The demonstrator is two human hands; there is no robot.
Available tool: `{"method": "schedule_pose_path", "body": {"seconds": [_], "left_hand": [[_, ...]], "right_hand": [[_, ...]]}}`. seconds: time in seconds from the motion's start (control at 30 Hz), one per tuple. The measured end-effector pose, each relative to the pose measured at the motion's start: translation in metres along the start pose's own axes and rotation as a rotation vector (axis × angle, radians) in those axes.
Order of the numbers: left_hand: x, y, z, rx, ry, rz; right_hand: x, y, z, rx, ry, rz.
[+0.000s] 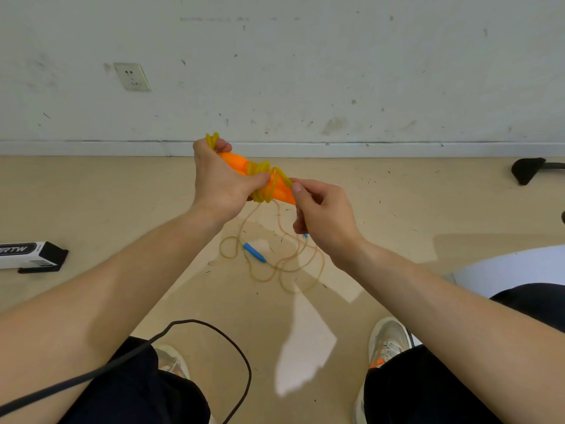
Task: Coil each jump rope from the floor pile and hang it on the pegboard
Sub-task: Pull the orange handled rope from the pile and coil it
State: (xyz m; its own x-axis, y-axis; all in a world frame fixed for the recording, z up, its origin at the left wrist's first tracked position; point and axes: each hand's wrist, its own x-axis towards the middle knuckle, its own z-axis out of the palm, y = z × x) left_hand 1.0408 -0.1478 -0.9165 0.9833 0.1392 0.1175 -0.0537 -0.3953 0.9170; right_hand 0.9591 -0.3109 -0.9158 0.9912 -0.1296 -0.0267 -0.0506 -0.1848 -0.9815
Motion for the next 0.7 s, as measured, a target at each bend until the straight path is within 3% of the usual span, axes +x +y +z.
{"method": "schedule_pose_path", "body": {"seconds": [0.17, 0.37, 0.53, 0.7], "left_hand": [[0.0, 0.005, -0.004, -0.065, -0.07, -0.063], [0.003, 0.009, -0.014, -0.157, -0.125, -0.088], [0.001, 0.007, -0.011, -0.257, -0.012, -0.189], [0.004, 0.005, -0.015, -0.314, 0.005, -0.216]], "right_hand": [[0.012, -0.01, -0.012, -0.133, 0.021, -0.07], [0.02, -0.01, -0.028, 0.129, 0.039, 0.143], [0.019, -0.01, -0.03, 0.316, 0.046, 0.274], [0.015, -0.009, -0.031, 0.321, -0.069, 0.266]]}}
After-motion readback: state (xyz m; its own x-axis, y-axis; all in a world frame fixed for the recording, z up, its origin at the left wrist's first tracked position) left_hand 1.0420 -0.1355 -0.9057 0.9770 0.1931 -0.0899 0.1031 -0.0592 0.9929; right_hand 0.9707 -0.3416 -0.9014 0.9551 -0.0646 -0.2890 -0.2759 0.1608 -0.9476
